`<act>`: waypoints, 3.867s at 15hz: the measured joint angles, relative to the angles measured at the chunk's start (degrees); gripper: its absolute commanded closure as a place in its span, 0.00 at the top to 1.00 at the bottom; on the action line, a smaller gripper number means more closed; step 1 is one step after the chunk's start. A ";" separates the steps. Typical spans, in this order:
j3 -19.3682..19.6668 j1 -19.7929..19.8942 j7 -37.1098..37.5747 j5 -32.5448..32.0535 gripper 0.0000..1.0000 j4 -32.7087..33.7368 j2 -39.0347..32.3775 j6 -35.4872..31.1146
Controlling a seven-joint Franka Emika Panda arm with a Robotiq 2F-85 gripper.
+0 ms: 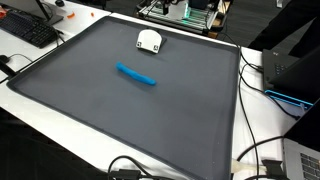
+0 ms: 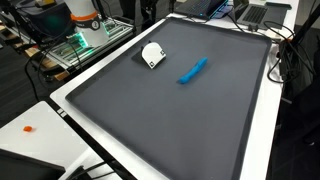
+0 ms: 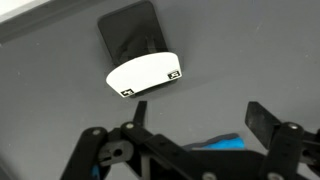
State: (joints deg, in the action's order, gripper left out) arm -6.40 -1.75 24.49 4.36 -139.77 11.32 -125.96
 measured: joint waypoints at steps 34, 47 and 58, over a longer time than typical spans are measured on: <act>2.98 1.49 42.20 15.69 1.00 -17.00 -4.73 -28.09; 2.96 1.20 42.88 12.32 0.86 -17.31 -8.78 -35.29; 3.14 1.21 46.43 7.94 0.39 -17.30 -10.14 -38.36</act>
State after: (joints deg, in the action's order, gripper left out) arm -3.26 -0.54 70.92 12.30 -157.08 1.18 -164.32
